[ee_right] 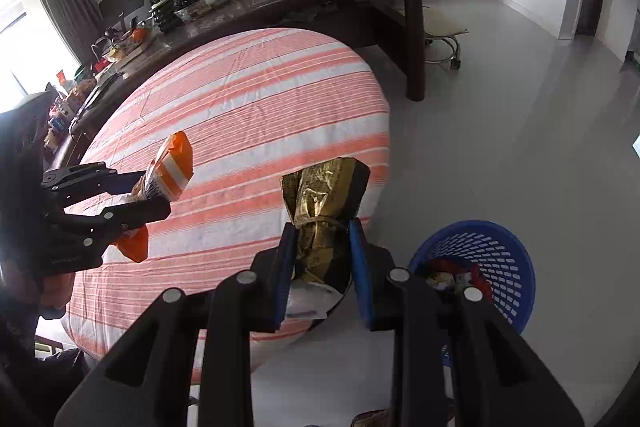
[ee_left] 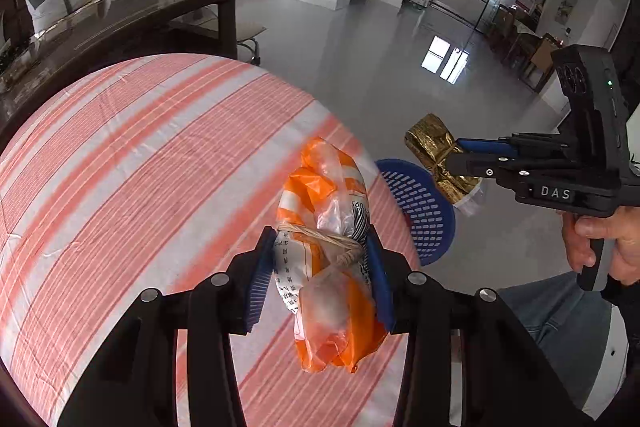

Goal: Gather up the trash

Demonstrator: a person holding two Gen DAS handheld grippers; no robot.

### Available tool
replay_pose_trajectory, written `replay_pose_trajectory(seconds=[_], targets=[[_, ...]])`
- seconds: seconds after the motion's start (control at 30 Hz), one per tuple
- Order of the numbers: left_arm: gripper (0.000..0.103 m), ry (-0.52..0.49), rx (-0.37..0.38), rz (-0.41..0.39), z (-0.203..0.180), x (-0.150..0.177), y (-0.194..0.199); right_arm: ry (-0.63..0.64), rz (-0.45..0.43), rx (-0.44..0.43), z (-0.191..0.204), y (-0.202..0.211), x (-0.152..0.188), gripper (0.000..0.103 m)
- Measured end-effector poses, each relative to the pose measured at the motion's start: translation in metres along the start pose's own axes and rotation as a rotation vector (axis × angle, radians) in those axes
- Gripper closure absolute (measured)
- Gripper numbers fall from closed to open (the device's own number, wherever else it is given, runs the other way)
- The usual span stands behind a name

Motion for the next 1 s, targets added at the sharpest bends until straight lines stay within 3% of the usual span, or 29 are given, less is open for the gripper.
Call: replay_pose_trajectory(seconds=[0.17,0.3,0.63,0.7,0.73,0.77,0.87,0.9,1.0], targets=[[0.06,-0.052,0.111,0.056,-0.08,-0.016,-0.063,-0.154,0.014,0.08,-0.093,-0.006,0.033,0.077],[0.059,-0.058,0.149,0.11,-0.121,-0.021,-0.127,-0.251,0.031,0.109,-0.144,-0.032,0.058,0.077],[0.058,-0.023,0.103,0.201,-0.12,-0.025,-0.275,-0.455,0.076,0.087,-0.224,-0.117,0.103,0.076],[0.053,-0.008,0.085,0.202,-0.114,-0.026,-0.294,-0.498,0.082,0.066,-0.234,-0.13,0.115,0.072],[0.041,0.005,0.081,0.199,-0.11,-0.028,-0.301,-0.521,0.087,0.055,-0.238,-0.136,0.119,0.063],[0.036,0.019,0.076,0.192,-0.107,-0.029,-0.305,-0.543,0.087,0.042,-0.242,-0.139,0.124,0.048],[0.026,0.031,0.06,0.142,-0.103,-0.03,-0.296,-0.586,0.072,0.045,-0.249,-0.135,0.131,0.03],[0.02,0.018,0.045,0.119,-0.105,-0.031,-0.29,-0.6,0.066,0.049,-0.252,-0.13,0.133,0.027],[0.018,-0.043,-0.002,0.044,-0.116,-0.036,-0.26,-0.621,0.044,0.085,-0.262,-0.113,0.126,0.02]])
Point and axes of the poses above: each gripper's, at about its wrist camera, not at the fingertips, and y roughly against the way its jaws point, z to its left, x to its underside, the point moved 4 cm from there along -y, roughly the way its jaws point, and after that the axes turned 7 degrees about x, right-handed, at the moved point
